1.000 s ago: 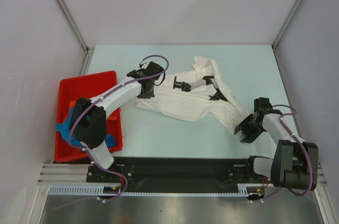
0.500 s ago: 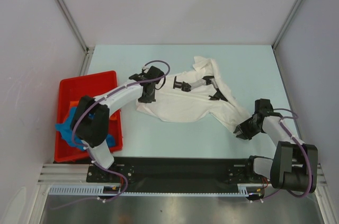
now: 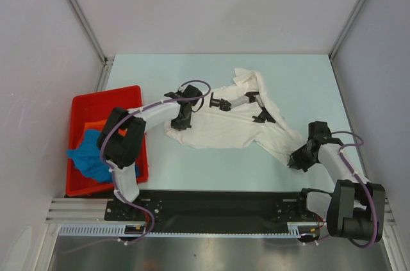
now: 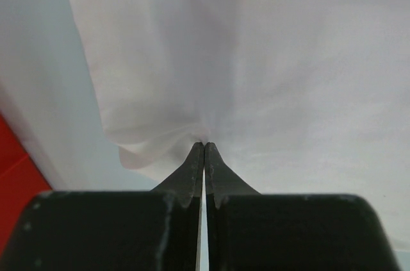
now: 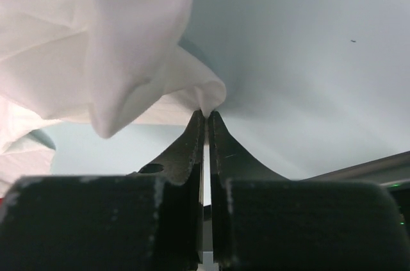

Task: Fold and stack the t-shirts
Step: Flatten the tshirt out

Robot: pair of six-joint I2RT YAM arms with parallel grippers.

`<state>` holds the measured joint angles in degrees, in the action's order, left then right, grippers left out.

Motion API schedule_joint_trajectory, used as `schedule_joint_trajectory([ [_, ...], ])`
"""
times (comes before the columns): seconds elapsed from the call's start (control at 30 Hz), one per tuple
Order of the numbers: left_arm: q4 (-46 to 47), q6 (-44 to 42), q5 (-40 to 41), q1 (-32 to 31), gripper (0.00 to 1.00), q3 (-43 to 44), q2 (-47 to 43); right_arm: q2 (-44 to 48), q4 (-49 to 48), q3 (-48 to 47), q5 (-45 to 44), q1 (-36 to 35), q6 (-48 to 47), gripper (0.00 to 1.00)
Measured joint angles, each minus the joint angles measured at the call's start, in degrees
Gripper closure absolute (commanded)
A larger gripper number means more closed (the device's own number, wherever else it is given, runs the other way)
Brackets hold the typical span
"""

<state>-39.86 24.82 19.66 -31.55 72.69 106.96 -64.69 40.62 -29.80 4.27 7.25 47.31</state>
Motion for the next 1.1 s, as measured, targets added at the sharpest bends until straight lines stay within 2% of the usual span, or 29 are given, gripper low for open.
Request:
schedule_joint_trajectory([
  [0.23, 0.07, 0.0, -0.42, 0.02, 0.92, 0.0, 1.88, 0.33, 1.11, -0.9, -0.37, 0.0, -2.73, 1.0],
  [0.27, 0.07, 0.04, -0.44, 0.0, 1.0, 0.0, 1.88, 0.28, 1.31, -1.16, -0.37, -0.02, -3.17, 1.0],
  [0.53, -2.27, 0.61, 0.26, 0.0, 1.0, 0.57, 0.26, -1.31, 5.25, -10.03, -1.09, -0.94, -6.86, 1.0],
  [0.63, -5.16, 0.68, 1.84, 0.0, 1.0, 3.82, -2.93, -1.64, 6.95, -17.81, -1.4, -1.14, -8.04, 1.0],
  [0.73, -7.52, 0.63, 4.0, 0.11, 1.0, 11.15, -5.99, -3.52, 8.31, -27.58, -1.64, -0.48, -9.18, 1.0],
  [0.87, -9.79, 0.57, 6.25, 0.98, 1.0, 23.32, -7.82, -9.44, 8.98, -42.93, -1.81, 1.84, -10.38, 1.0],
  [1.1, -12.68, -1.66, 10.32, 6.08, 1.0, 40.65, -8.11, -20.61, 10.38, -70.07, -1.38, 4.61, -11.45, 1.0],
])
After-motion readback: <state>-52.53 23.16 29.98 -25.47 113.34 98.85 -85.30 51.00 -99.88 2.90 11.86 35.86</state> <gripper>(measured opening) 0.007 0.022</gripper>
